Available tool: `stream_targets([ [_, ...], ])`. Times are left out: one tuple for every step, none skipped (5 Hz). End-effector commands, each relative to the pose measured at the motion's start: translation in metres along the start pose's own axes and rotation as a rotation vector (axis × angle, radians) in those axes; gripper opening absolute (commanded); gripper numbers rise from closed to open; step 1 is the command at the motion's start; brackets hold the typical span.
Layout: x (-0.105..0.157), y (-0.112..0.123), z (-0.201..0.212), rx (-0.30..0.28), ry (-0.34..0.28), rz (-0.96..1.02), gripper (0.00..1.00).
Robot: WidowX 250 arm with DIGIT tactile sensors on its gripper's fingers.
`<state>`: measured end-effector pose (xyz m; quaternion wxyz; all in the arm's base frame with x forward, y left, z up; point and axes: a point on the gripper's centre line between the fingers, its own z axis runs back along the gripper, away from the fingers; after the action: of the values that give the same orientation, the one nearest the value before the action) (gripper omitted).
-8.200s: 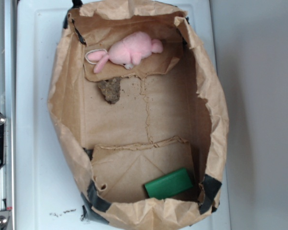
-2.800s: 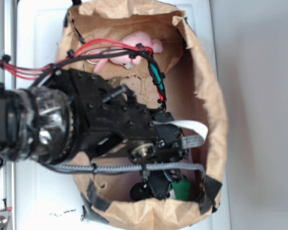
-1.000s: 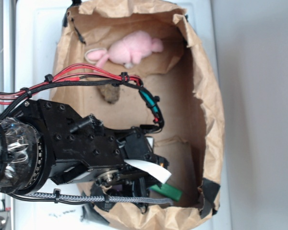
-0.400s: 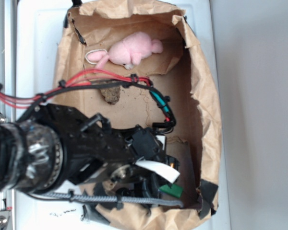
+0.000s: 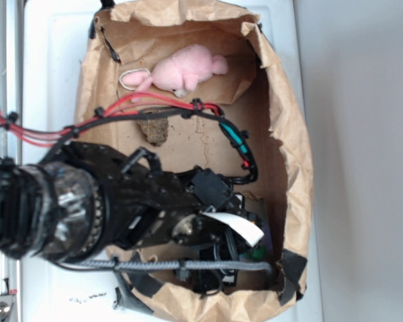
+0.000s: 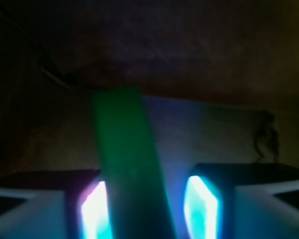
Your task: Grab the green block.
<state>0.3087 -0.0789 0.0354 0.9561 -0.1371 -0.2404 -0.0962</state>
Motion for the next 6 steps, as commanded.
stream_targets([
  [0.018,0.015,0.017,0.064,-0.001,0.079,0.0],
  [0.023,0.031,0.037,0.154,0.086,0.217,0.0],
  [0.028,0.048,0.064,0.173,0.104,0.305,0.0],
  [0.033,0.066,0.087,0.189,0.141,0.358,0.0],
  [0.035,0.075,0.098,0.344,0.167,0.383,0.0],
  [0.029,0.077,0.103,0.524,0.234,0.454,0.0],
])
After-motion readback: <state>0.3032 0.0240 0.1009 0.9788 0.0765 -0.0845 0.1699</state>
